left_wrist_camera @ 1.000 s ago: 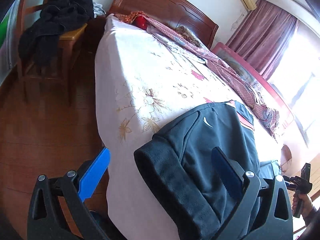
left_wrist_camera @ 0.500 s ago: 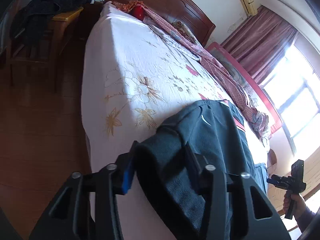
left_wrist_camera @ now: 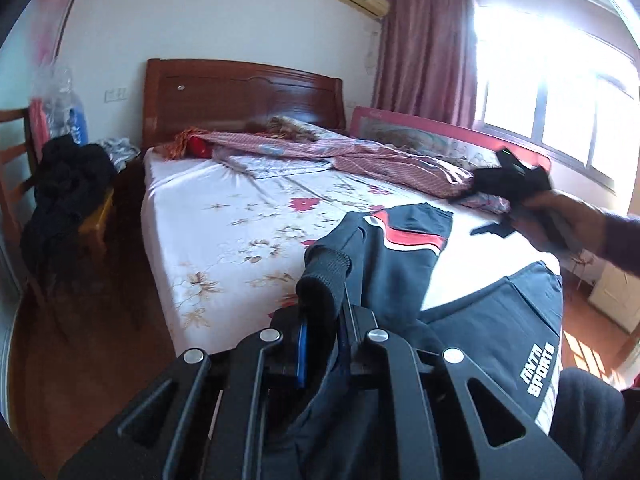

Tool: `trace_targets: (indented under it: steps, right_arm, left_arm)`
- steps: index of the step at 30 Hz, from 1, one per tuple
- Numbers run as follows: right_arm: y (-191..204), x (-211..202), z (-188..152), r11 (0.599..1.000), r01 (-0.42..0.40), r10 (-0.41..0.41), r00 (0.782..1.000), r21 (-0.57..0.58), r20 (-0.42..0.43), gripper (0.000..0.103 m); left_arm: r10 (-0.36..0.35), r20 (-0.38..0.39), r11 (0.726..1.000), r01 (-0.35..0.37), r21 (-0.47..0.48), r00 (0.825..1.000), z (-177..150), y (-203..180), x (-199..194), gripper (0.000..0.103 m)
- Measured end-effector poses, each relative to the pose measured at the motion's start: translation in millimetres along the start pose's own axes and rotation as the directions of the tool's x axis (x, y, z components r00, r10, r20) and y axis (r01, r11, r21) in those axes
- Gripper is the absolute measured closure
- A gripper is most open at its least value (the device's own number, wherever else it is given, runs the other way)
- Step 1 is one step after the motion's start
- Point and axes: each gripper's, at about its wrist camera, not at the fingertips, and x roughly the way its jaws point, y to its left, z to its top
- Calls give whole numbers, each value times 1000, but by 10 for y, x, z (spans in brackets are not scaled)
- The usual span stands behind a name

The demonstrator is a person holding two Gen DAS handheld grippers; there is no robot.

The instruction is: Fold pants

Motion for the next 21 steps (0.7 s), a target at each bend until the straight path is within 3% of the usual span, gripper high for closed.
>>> trace_targets:
  steps: [2, 5, 7, 11, 12, 13, 15, 21]
  right_arm:
    - [89, 301, 331, 999, 13, -11, 999, 52, -43, 18]
    - [165, 662, 647, 988, 118, -112, 992, 98, -60, 18]
    - [174, 845, 748, 975, 187, -181, 982, 123, -59, 18]
    - [73, 1170, 773, 955, 254, -240, 965, 151, -105, 18]
    - [50, 1201, 764, 960, 244, -231, 968, 139, -101, 22]
    - [51, 1202, 757, 970, 214, -205, 975, 120, -82, 54]
    - [67, 1194, 743, 981, 188, -184, 980, 49, -77, 97]
    - [64, 336, 668, 1000, 1, 0, 999, -12, 45, 97]
  left_arm:
    - [-34, -11, 999, 35, 21, 999, -54, -141, -107, 92]
    - [-44, -34, 998, 45, 45, 998, -127, -261, -172, 92]
    - [-54, -48, 998, 56, 32, 997, -172, -247, -186, 92]
    - [-52, -62, 998, 53, 20, 997, -204, -206, -179, 92]
    - [-49, -62, 999, 50, 14, 997, -197, -187, -175, 92]
    - [-42, -59, 999, 42, 11, 997, -181, -170, -176, 92]
    - [-17, -51, 1000, 17, 3, 999, -173, -130, -195, 91]
    - [135, -11, 986, -135, -94, 991, -127, 192, -271, 91]
